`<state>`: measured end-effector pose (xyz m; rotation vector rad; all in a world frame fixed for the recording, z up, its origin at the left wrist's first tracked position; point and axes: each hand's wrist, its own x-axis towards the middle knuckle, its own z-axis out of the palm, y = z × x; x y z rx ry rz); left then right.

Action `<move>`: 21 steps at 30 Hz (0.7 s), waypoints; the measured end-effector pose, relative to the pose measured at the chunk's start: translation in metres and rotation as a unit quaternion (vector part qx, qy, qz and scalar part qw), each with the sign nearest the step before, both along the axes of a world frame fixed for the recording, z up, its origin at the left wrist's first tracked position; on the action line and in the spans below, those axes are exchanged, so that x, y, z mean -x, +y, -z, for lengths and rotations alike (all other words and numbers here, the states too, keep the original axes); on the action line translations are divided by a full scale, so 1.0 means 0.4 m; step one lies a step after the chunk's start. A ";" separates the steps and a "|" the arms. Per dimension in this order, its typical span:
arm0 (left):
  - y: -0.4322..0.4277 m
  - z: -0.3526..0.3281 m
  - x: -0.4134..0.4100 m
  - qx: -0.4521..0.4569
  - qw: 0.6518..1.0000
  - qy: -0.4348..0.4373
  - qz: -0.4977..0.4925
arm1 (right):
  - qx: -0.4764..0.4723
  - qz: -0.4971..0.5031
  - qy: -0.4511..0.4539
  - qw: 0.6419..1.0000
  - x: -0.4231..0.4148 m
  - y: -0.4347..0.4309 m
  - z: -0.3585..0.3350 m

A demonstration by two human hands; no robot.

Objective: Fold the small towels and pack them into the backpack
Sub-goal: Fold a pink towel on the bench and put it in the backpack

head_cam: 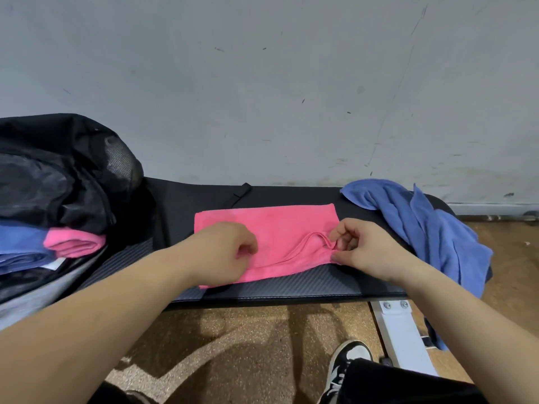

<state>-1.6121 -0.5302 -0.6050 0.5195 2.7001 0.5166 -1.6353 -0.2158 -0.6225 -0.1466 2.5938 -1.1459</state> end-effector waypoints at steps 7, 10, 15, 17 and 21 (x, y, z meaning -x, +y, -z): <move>0.038 0.014 0.041 0.086 0.996 -0.011 0.017 | -0.004 0.083 0.045 0.996 -0.006 0.008 0.001; 0.040 0.015 0.037 0.081 0.996 -0.019 0.020 | -0.013 0.058 0.006 0.998 -0.016 0.011 -0.003; 0.027 0.018 0.016 0.061 0.998 0.011 0.027 | -0.035 0.019 -0.010 0.999 -0.018 0.027 -0.022; 0.012 0.019 0.006 0.034 0.999 0.020 0.018 | -0.017 0.021 0.048 0.998 -0.016 0.023 -0.025; -0.032 0.023 -0.002 -0.020 0.999 0.046 -0.015 | -0.080 -0.015 0.103 0.991 -0.018 0.020 -0.004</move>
